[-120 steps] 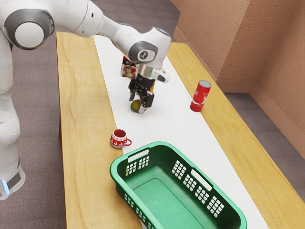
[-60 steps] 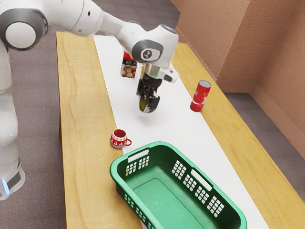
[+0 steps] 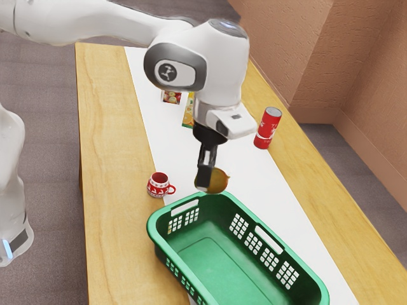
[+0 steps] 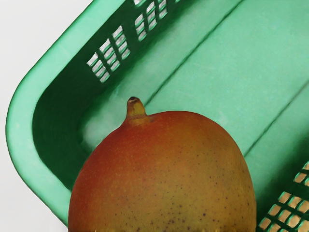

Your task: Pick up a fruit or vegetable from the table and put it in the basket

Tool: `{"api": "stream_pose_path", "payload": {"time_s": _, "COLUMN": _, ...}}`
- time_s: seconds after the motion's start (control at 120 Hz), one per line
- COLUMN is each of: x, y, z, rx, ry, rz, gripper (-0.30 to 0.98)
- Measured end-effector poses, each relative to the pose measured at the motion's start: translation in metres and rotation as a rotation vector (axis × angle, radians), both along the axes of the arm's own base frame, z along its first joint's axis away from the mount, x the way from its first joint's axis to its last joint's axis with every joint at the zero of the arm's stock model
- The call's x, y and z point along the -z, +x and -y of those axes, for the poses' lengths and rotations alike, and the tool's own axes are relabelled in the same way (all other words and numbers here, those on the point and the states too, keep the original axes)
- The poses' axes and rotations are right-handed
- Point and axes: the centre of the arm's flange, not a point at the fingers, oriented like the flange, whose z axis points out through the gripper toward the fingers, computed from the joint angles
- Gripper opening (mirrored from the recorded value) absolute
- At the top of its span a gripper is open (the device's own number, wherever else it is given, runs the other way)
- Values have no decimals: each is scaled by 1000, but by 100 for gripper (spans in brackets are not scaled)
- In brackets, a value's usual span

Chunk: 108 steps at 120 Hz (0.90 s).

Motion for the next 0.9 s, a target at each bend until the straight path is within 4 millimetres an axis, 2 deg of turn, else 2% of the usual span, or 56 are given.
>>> {"api": "stream_pose_path", "payload": {"time_s": 0.058, "x": 5, "y": -13, "z": 28, "rx": 46, "ry": -13, "rz": -14, "gripper": 19}}
{"api": "stream_pose_path", "payload": {"time_s": 0.117, "x": 15, "y": -16, "z": 44, "rx": 70, "ry": -23, "rz": -34, "gripper": 19}}
{"api": "stream_pose_path", "payload": {"time_s": 0.2, "x": 25, "y": -12, "z": 52, "rx": 73, "ry": -39, "rz": -51, "gripper": 19}}
{"api": "stream_pose_path", "payload": {"time_s": 0.358, "x": 31, "y": -5, "z": 68, "rx": 84, "ry": -64, "rz": -51, "gripper": 19}}
{"api": "stream_pose_path", "payload": {"time_s": 0.442, "x": 33, "y": -1, "z": 71, "rx": 78, "ry": -71, "rz": -43, "gripper": 20}}
{"api": "stream_pose_path", "payload": {"time_s": 0.575, "x": 38, "y": 8, "z": 71, "rx": 66, "ry": -91, "rz": -25, "gripper": 49}}
{"api": "stream_pose_path", "payload": {"time_s": 0.733, "x": 36, "y": 18, "z": 62, "rx": 43, "ry": -104, "rz": -5, "gripper": 62}}
{"api": "stream_pose_path", "payload": {"time_s": 0.775, "x": 32, "y": 30, "z": 41, "rx": 9, "ry": -111, "rz": -4, "gripper": 64}}
{"api": "stream_pose_path", "payload": {"time_s": 0.817, "x": 19, "y": 53, "z": -1, "rx": -61, "ry": -161, "rz": -9, "gripper": 65}}
{"api": "stream_pose_path", "payload": {"time_s": 0.858, "x": -4, "y": 85, "z": -83, "rx": -185, "ry": -254, "rz": -15, "gripper": 66}}
{"api": "stream_pose_path", "payload": {"time_s": 0.9, "x": -24, "y": 100, "z": -181, "rx": -312, "ry": -341, "rz": -14, "gripper": 66}}
